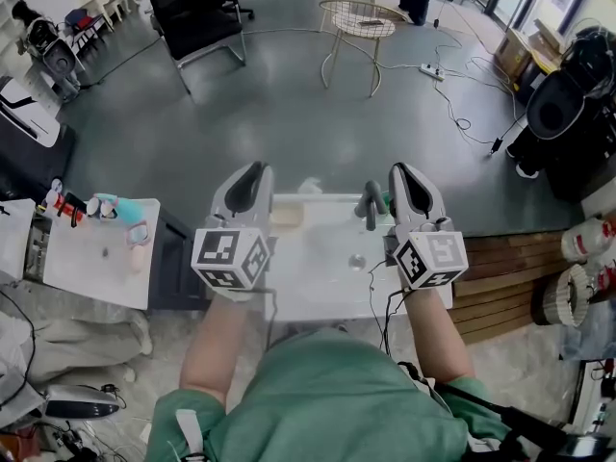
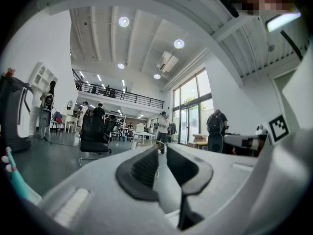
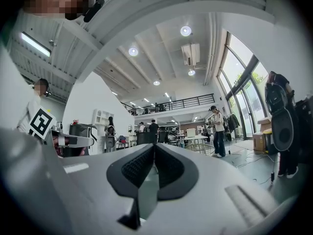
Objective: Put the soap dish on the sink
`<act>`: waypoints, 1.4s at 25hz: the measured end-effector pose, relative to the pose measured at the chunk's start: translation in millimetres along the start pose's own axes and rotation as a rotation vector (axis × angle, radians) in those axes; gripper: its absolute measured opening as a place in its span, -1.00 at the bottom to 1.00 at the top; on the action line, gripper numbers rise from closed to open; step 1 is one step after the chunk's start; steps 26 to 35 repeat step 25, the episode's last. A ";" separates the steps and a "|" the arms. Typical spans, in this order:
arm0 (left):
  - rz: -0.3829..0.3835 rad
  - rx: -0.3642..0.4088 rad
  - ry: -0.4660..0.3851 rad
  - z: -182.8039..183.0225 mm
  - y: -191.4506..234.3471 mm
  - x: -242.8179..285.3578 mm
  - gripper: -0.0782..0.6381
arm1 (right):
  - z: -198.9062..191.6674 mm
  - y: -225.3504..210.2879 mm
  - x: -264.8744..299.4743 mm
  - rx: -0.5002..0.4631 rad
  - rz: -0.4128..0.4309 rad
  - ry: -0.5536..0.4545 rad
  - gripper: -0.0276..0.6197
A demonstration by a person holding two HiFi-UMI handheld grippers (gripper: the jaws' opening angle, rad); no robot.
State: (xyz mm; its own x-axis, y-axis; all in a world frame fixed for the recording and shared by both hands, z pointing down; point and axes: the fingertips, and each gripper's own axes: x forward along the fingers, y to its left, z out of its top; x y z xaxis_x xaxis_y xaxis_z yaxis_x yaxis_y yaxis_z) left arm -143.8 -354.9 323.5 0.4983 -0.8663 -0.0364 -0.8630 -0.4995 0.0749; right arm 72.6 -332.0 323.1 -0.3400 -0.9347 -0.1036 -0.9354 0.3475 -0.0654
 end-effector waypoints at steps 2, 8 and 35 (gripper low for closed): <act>0.001 0.000 0.004 -1.7 3.8 -0.3 -0.64 | -1.1 2.7 2.0 0.008 0.001 -0.002 -0.88; -0.003 -0.007 0.008 -6.7 20.4 -0.7 -0.64 | -3.5 13.1 10.6 0.005 -0.008 -0.004 -0.89; -0.066 -0.016 0.017 -19.8 68.9 9.8 -0.65 | -20.4 35.2 30.4 -0.006 -0.102 -0.006 -0.89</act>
